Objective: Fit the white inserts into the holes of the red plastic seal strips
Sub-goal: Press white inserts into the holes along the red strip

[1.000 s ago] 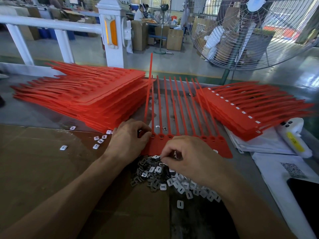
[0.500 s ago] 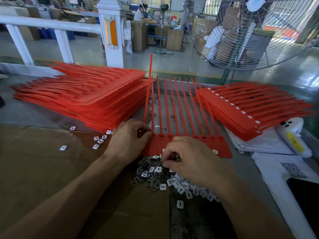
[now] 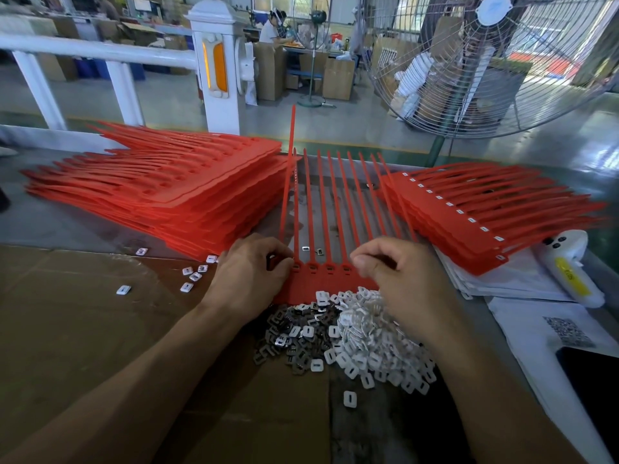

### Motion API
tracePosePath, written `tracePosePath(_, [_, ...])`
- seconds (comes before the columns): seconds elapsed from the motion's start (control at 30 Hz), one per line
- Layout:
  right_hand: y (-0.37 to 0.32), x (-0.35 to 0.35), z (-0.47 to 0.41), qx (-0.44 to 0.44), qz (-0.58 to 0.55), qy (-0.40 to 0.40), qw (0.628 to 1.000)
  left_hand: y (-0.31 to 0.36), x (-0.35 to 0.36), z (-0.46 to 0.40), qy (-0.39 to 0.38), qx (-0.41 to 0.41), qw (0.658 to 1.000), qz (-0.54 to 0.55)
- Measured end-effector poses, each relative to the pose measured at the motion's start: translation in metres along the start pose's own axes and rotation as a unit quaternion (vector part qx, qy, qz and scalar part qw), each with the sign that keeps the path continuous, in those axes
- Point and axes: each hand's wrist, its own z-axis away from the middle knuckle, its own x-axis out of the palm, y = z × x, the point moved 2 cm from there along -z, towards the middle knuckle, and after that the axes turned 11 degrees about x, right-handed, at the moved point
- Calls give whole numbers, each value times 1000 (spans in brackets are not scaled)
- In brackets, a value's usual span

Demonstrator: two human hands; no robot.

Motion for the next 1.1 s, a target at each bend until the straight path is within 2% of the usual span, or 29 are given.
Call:
tracePosePath(0.2, [42,-27,-21,117,-16,72,990,-1,1,0,1,2,1000,-1])
tracePosePath(0.43, [63,-39,-29,135,22,157,978,-2,2,0,0,1,1000,0])
tracePosePath(0.73, [70,-39,-36,123,75,142,979,-2,2,0,2,6,1000,2])
tracePosePath(1.1, [74,-33,-41,136,74,155,976,-3,1,1,-1,4,1000,-3])
